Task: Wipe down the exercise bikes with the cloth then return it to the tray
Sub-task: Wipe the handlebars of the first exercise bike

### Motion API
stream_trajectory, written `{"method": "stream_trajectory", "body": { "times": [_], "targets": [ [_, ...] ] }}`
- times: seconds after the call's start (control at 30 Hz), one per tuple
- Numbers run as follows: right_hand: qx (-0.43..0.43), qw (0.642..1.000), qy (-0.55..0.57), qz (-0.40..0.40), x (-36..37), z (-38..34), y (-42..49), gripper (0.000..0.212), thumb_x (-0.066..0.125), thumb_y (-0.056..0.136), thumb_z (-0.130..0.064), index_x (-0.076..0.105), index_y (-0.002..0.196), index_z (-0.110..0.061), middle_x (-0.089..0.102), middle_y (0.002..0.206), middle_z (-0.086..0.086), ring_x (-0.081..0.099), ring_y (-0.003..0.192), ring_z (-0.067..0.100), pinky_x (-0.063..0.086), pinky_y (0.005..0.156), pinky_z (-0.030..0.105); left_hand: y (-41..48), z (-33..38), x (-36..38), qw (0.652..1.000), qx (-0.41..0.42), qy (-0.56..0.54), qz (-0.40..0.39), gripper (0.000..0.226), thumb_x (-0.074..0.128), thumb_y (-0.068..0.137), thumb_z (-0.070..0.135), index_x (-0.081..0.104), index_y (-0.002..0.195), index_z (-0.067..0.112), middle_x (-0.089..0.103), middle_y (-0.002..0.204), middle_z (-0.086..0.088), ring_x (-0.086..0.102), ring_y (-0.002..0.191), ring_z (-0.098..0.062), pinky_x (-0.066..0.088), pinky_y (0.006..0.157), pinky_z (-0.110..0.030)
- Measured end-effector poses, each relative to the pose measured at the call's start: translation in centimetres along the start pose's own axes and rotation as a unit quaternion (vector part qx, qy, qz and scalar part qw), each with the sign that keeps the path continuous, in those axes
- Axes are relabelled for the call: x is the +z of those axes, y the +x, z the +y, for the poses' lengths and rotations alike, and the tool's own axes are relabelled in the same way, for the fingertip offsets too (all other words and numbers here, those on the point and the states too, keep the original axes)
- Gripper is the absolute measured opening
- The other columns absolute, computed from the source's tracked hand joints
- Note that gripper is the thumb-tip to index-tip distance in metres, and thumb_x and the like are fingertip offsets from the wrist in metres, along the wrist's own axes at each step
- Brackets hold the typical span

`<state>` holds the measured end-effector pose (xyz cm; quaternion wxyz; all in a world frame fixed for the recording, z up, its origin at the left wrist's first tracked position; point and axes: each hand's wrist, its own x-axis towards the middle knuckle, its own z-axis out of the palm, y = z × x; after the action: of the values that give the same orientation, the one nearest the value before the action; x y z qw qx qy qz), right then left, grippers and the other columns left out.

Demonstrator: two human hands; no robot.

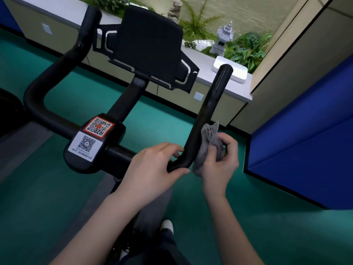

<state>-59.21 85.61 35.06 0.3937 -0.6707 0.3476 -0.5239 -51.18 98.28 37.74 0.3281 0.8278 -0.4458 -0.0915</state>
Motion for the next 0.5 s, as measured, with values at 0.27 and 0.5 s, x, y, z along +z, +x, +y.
{"method": "stream_trajectory", "body": {
  "times": [0.27, 0.5],
  "targets": [
    [0.094, 0.992, 0.083, -0.002, -0.7, 0.5, -4.3, 0.039, 0.053, 0.083, 0.017, 0.057, 0.098, -0.019, 0.063, 0.097, -0.003, 0.061, 0.094, 0.011, 0.047, 0.086, 0.021, 1.4, 0.7, 0.5, 0.998, -0.030, -0.054, 0.002, 0.047, 0.058, 0.083, 0.051, 0.052, 0.127, 0.034, 0.059, 0.106, 0.020, 0.059, 0.087, -0.005, 0.053, 0.080, -0.038],
    [0.108, 0.989, 0.102, 0.019, 1.8, 1.6, 0.9, 0.030, 0.050, 0.085, 0.015, 0.054, 0.096, -0.013, 0.060, 0.092, -0.004, 0.059, 0.087, 0.001, 0.045, 0.084, 0.016, 2.1, 1.3, 1.3, 0.998, -0.041, -0.049, 0.008, 0.045, 0.058, 0.083, 0.048, 0.053, 0.126, 0.034, 0.056, 0.108, 0.022, 0.058, 0.087, -0.003, 0.052, 0.077, -0.038]
  ]
}}
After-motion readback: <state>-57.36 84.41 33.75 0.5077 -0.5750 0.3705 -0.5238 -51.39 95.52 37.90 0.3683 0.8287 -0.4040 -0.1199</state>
